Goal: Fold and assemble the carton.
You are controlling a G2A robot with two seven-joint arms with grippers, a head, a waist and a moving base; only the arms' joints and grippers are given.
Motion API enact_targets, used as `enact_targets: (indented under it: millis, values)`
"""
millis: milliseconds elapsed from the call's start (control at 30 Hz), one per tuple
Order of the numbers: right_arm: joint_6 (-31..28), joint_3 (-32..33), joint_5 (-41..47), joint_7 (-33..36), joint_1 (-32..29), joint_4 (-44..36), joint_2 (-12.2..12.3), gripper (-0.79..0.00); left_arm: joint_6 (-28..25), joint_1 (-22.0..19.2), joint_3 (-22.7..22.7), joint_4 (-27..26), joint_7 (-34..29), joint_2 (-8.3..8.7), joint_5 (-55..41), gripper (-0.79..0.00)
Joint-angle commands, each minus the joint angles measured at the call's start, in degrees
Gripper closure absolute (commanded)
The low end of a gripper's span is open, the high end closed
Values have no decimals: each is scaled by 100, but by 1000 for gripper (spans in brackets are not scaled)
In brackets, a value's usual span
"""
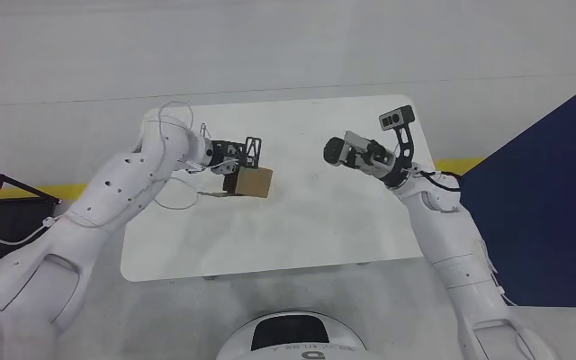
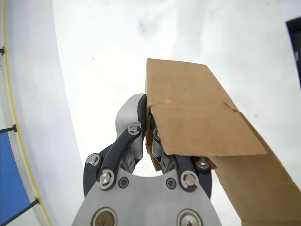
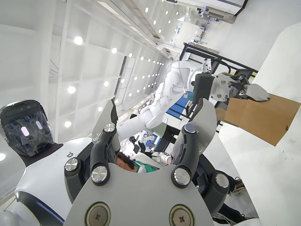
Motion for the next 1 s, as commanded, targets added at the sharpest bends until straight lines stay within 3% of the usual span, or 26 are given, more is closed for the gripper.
enact_targets:
  millis: [0,200,300,400,533,733,933,967]
  values:
    - [-45,78,36,5,-72,-24,14,-542,0,-262,301,20,-983,-148,-430,0]
    - [-192,358,203,22,-367,-89,62,-545,0,-1058,1147,522,-3698,-757,-2675,0]
    - [-240,502,281,28,-496,-99,86,-557,192,-1365,1553,790,-4258,-1092,-3523,0]
    - [-264,620,376,71,-598,-116,106,-557,258,-1617,1987,1004,-4323,-1393,-3797,0]
    - [-275,706,452,122,-669,-112,122,-551,26,-1765,2386,1074,-4091,-1761,-3474,0]
    - [-283,734,514,195,-676,-47,129,-557,0,-1456,2386,1170,-3603,-2223,-1924,0]
    - [-306,769,574,243,-705,-13,135,-570,0,-1271,2386,1764,-2805,-2578,-677,0]
    - [-310,778,584,250,-713,-12,136,-573,0,-1268,2386,1853,-2688,-2629,-549,-228]
